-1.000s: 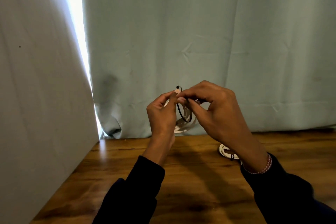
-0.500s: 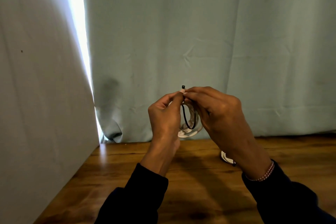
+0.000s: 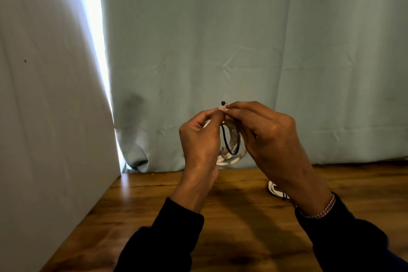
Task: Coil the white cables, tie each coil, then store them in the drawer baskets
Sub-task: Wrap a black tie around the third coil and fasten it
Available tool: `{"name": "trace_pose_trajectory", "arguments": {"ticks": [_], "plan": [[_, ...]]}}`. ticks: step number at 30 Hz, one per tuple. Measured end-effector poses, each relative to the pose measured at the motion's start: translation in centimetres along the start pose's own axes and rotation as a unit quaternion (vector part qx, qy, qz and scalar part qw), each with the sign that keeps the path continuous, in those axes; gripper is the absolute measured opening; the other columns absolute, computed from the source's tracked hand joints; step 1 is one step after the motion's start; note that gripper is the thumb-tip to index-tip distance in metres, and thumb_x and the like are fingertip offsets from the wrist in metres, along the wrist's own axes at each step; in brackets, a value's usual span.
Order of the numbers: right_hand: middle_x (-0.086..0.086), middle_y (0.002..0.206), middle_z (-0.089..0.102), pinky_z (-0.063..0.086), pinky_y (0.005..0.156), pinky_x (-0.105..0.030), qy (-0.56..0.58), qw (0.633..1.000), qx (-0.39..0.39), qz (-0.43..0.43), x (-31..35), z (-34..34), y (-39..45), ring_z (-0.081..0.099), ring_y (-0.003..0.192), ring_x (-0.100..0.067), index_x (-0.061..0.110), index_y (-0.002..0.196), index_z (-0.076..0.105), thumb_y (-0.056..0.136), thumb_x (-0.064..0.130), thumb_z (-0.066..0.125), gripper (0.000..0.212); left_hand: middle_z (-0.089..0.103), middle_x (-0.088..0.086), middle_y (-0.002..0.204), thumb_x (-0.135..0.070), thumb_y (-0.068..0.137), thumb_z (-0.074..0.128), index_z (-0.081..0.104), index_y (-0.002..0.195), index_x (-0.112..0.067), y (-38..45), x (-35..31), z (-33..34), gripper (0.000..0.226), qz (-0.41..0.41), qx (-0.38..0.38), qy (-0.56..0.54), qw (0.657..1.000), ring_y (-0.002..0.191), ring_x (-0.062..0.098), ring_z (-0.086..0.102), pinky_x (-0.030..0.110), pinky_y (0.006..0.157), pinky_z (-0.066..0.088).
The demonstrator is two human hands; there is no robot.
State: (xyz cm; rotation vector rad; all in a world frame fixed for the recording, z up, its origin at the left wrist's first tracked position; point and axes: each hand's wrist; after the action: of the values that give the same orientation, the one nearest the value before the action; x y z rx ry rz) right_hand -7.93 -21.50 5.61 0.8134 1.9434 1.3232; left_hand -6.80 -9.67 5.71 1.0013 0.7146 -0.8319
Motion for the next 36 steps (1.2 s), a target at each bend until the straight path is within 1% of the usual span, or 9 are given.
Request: {"name": "trace_pose_trajectory", "arguments": {"ticks": [2, 5, 6, 9, 14, 23, 27, 30, 36], "plan": [[-0.016, 0.113, 0.072, 0.040, 0.102, -0.012, -0.005, 1.000, 0.003, -0.001, 0.0, 0.1, -0.1, 0.071, 0.102, -0.022, -0.001, 0.114, 0.071, 0.085, -0.001, 0.073, 0.030, 0.078, -0.002, 0.086, -0.023, 0.090, 0.071, 0.080, 0.093, -0.018, 0.0, -0.1, 0.0, 0.011, 0.002, 0.000, 0.001, 1.000, 0.088, 0.011, 0.073, 0.038, 0.089, 0.059], [-0.016, 0.115, 0.072, 0.039, 0.104, -0.009, 0.007, 1.000, 0.001, -0.003, -0.2, 0.0, 0.0, 0.070, 0.105, -0.021, -0.001, 0.115, 0.071, 0.086, -0.001, 0.073, 0.030, 0.077, -0.003, 0.084, -0.022, 0.090, 0.071, 0.080, 0.094, -0.019, -0.2, -0.2, -0.1, 0.010, 0.009, -0.004, -0.003, 1.000, 0.069, 0.003, 0.068, 0.025, 0.075, 0.056], [-0.015, 0.115, 0.072, 0.038, 0.104, -0.008, 0.013, 1.000, -0.002, -0.004, -0.2, 0.0, 0.0, 0.069, 0.106, -0.021, -0.001, 0.115, 0.071, 0.086, -0.001, 0.073, 0.030, 0.077, -0.004, 0.083, -0.022, 0.090, 0.071, 0.080, 0.093, -0.019, -0.2, -0.2, -0.1, 0.010, 0.011, -0.005, -0.003, 1.000, 0.068, 0.003, 0.067, 0.024, 0.073, 0.055], [-0.015, 0.116, 0.072, 0.039, 0.104, -0.008, 0.022, 1.000, -0.011, -0.005, -0.3, 0.0, -0.1, 0.069, 0.107, -0.020, -0.001, 0.115, 0.071, 0.085, -0.003, 0.073, 0.030, 0.077, -0.004, 0.084, -0.023, 0.090, 0.072, 0.080, 0.092, -0.019, -0.1, -0.3, -0.1, 0.010, 0.009, -0.002, -0.005, 1.000, 0.085, 0.009, 0.072, 0.030, 0.082, 0.057], [-0.013, 0.115, 0.072, 0.045, 0.102, -0.012, 0.049, 0.998, -0.044, -0.011, -0.3, -0.2, 0.0, 0.067, 0.107, -0.015, 0.000, 0.114, 0.072, 0.088, 0.001, 0.070, 0.026, 0.077, -0.002, 0.081, -0.024, 0.086, 0.075, 0.081, 0.088, -0.018, 0.0, -0.2, 0.0, 0.008, 0.005, -0.008, -0.012, 1.000, 0.087, 0.013, 0.073, 0.031, 0.081, 0.057], [-0.013, 0.114, 0.073, 0.045, 0.102, -0.013, 0.056, 0.998, -0.026, -0.010, -0.5, 0.0, 0.0, 0.069, 0.106, -0.018, 0.000, 0.113, 0.073, 0.088, 0.002, 0.069, 0.026, 0.077, -0.007, 0.083, -0.024, 0.089, 0.072, 0.080, 0.093, -0.019, 0.2, -0.1, -0.2, 0.010, 0.015, -0.014, 0.000, 1.000, 0.085, 0.001, 0.071, 0.018, 0.074, 0.052], [-0.014, 0.114, 0.073, 0.046, 0.103, -0.015, 0.052, 0.998, -0.018, -0.014, -0.5, 0.0, 0.0, 0.069, 0.106, -0.019, -0.001, 0.114, 0.072, 0.086, -0.001, 0.071, 0.027, 0.077, -0.007, 0.083, -0.022, 0.091, 0.070, 0.080, 0.093, -0.019, 0.3, 0.1, -0.2, 0.010, 0.023, -0.012, 0.007, 1.000, 0.083, 0.000, 0.071, 0.012, 0.067, 0.051], [-0.014, 0.113, 0.073, 0.045, 0.102, -0.013, 0.054, 0.998, -0.014, -0.011, -0.5, -0.1, 0.1, 0.069, 0.105, -0.018, -0.001, 0.114, 0.072, 0.086, -0.002, 0.071, 0.028, 0.077, -0.006, 0.085, -0.020, 0.092, 0.070, 0.079, 0.095, -0.018, 0.3, 0.3, -0.2, 0.011, 0.050, -0.005, 0.020, 0.999, 0.084, 0.000, 0.071, 0.008, 0.067, 0.051], [-0.012, 0.112, 0.073, 0.047, 0.099, -0.013, 0.056, 0.998, -0.025, -0.001, -1.0, -0.2, 0.1, 0.069, 0.104, -0.017, 0.002, 0.113, 0.073, 0.089, -0.001, 0.069, 0.025, 0.077, -0.008, 0.088, -0.020, 0.092, 0.070, 0.079, 0.100, -0.019, 0.8, 0.7, -0.5, 0.012, 0.146, 0.019, 0.103, 0.984, 0.085, 0.005, 0.072, 0.015, 0.069, 0.055]]}}
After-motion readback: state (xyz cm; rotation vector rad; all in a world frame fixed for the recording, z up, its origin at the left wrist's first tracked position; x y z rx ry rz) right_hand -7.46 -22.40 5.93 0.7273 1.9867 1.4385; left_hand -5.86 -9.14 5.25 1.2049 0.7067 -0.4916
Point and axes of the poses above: each hand's wrist, its own y-axis towards the middle knuckle, its own z-axis out of the palm, x = y × z
